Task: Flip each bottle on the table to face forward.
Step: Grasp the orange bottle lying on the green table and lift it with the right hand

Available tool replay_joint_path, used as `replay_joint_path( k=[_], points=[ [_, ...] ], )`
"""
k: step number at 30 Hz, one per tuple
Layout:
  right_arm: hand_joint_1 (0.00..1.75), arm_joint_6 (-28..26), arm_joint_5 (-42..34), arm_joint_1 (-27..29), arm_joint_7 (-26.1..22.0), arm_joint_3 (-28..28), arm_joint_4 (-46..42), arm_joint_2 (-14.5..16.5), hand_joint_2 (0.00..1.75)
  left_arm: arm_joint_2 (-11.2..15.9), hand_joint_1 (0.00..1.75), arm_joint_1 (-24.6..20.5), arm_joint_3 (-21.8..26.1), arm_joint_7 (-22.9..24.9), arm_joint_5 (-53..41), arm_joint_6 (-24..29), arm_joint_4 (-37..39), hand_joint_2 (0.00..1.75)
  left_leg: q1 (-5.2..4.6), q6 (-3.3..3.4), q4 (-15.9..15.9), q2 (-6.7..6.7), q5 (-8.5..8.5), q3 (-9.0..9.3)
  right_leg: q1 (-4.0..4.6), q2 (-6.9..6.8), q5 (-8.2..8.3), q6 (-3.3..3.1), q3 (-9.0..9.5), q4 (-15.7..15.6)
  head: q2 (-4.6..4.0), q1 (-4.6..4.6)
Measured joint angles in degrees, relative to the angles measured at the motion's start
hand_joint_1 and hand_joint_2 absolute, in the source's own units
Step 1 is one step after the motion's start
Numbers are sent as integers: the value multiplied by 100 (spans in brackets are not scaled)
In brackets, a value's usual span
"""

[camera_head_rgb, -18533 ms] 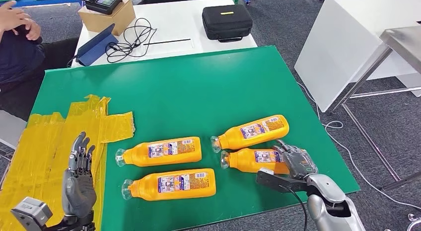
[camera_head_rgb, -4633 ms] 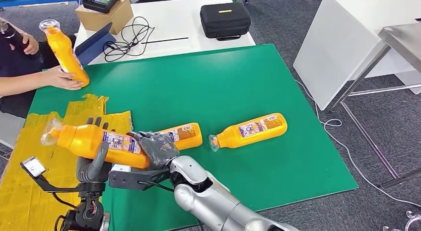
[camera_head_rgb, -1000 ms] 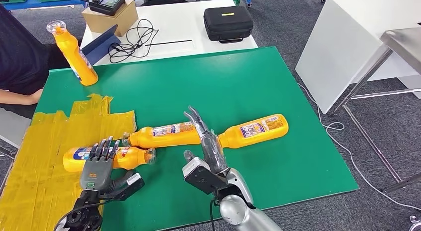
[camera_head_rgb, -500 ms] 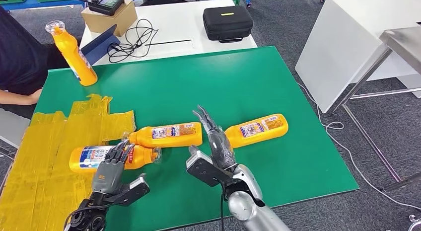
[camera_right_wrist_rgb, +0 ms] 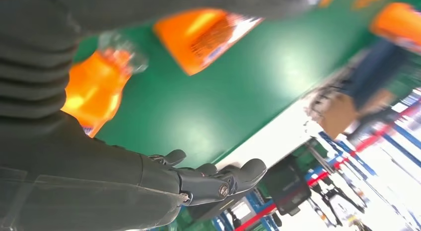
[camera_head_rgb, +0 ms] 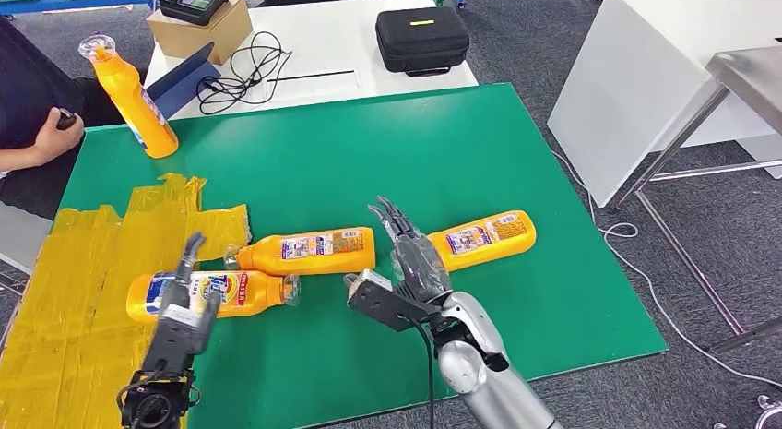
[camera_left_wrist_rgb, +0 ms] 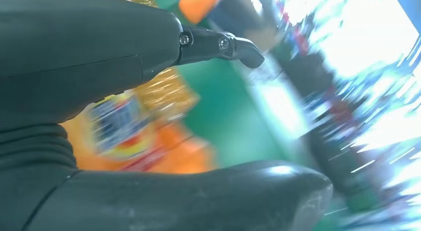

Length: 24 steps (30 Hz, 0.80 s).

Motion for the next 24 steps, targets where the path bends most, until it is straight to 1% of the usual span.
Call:
replay_joint_path(
  k=[2,5,8,11,14,17,21,24],
  points=[
    [0,176,286,-159,65,-75,176,-48,175,-72,0,91,142,-95,604,32,-587,0,-1,0,1,-1,0,0,-1,0,0,1,0,0,0,1],
    [0,418,720,-403,181,-121,479,-105,175,-168,0,168,264,-219,1158,36,-1215,0,0,0,2,-1,0,-1,-1,0,1,1,0,0,0,-1],
    [0,645,1143,-720,298,-123,930,-147,175,-282,0,210,306,-321,1627,-6,-1594,0,1,0,1,-1,0,-2,0,0,1,1,-1,0,0,-1],
    [0,721,1478,-1141,328,-103,1567,-155,175,-424,0,260,338,-390,2095,-55,-1915,0,2,0,1,-1,1,-3,2,0,1,1,-1,1,0,-1],
    [0,700,1600,-1582,245,-54,2248,-108,175,-545,0,273,396,-446,2393,-92,-2162,0,2,0,2,-1,2,-2,4,0,2,1,-1,1,0,-1],
    [0,660,1622,-1948,136,0,2853,-4,175,-628,0,214,435,-474,2491,-122,-2262,0,2,0,3,-2,4,-2,5,-1,2,1,-1,1,0,-1],
    [0,653,1623,-2261,64,42,3429,147,175,-701,0,86,455,-505,2522,-144,-2271,0,2,0,3,-2,4,-2,5,0,2,1,-2,2,0,-1],
    [0,643,1621,-2387,52,74,3685,213,175,-728,0,32,459,-515,2530,-150,-2271,0,2,0,3,-2,4,-3,4,0,1,1,-3,2,0,-1]
  ],
)
